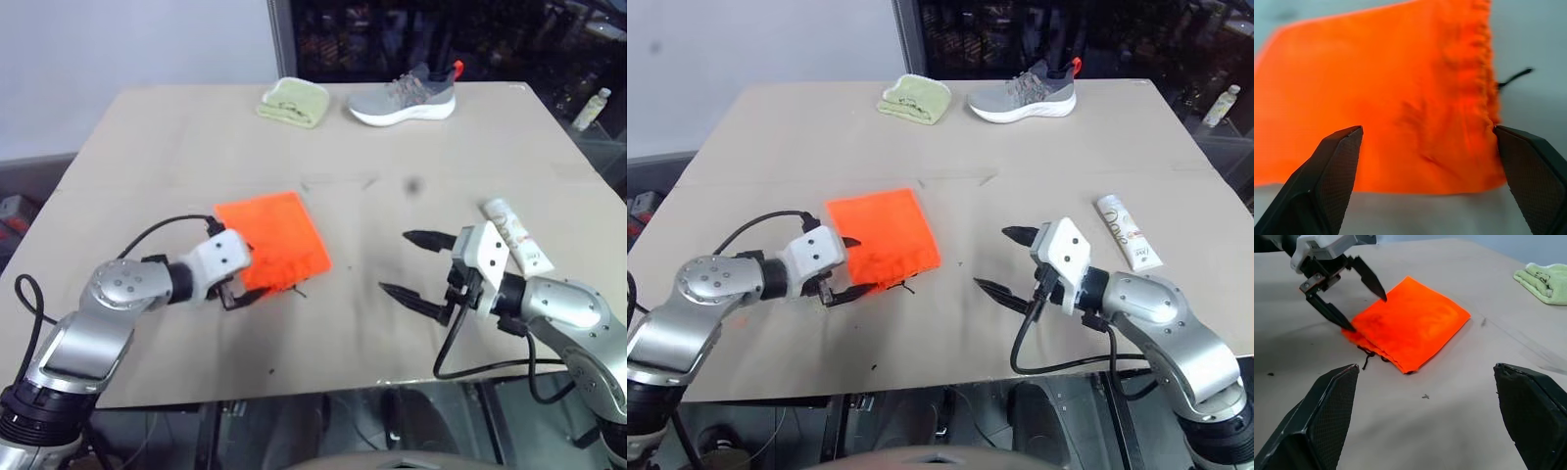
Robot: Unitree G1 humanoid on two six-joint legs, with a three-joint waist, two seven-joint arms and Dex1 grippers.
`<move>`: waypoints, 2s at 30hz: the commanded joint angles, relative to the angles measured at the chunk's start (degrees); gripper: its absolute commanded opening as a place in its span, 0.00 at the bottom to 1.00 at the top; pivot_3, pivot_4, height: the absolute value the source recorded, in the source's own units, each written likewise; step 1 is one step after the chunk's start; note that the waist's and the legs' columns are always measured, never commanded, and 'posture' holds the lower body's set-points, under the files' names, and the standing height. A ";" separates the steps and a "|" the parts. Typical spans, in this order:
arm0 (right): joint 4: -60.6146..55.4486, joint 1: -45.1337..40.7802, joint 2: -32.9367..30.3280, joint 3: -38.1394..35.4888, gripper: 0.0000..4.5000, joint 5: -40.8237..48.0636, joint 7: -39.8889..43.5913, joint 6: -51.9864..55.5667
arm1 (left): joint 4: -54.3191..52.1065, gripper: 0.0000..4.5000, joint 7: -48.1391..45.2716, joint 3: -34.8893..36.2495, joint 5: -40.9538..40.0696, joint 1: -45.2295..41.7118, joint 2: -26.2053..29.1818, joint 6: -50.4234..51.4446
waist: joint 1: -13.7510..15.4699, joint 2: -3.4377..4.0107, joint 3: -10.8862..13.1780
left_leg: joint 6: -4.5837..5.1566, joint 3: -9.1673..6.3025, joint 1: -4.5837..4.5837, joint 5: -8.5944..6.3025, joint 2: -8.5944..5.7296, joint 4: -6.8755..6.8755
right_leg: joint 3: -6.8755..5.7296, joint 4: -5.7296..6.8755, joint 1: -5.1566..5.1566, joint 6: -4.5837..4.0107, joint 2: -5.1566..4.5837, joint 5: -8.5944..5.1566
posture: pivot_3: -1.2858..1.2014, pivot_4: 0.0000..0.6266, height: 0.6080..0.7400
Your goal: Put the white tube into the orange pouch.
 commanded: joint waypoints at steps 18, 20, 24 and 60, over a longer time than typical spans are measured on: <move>-0.78 2.66 0.13 -2.73 1.00 -2.19 -3.83 0.49 | 8.12 0.02 -9.33 8.04 -23.98 -8.30 -3.30 18.35 | -0.20 -0.01 0.00 | 0.01 -0.01 -0.01 0.00 -0.01 0.02 | -0.05 0.00 0.01 0.09 0.03 0.04 | 0.52 0.24 1.00; -0.04 2.86 0.22 -3.99 1.00 -2.26 -5.25 1.81 | 8.70 0.02 -9.69 8.48 -25.24 -9.24 -2.74 20.13 | -0.18 -0.01 0.00 | 0.01 -0.02 -0.01 0.00 -0.01 0.02 | -0.05 0.00 0.01 0.09 0.03 0.04 | 0.52 0.24 1.00; 0.05 3.63 -0.12 -5.90 1.00 0.59 -4.73 4.06 | 8.29 0.07 -13.29 6.11 -21.26 -7.09 0.71 13.70 | -0.36 -0.01 0.00 | 0.00 0.01 0.02 0.00 0.00 0.00 | -0.02 0.03 0.01 0.08 0.04 0.05 | 0.52 0.24 1.00; -4.45 6.48 -1.24 -5.14 1.00 -0.57 -5.05 2.23 | 9.59 0.01 -14.16 4.77 -18.17 -4.18 -2.96 6.77 | -0.17 0.01 0.01 | 0.01 0.03 0.00 0.00 0.02 -0.04 | 0.00 -0.05 0.00 0.08 0.03 0.04 | 0.52 0.24 1.00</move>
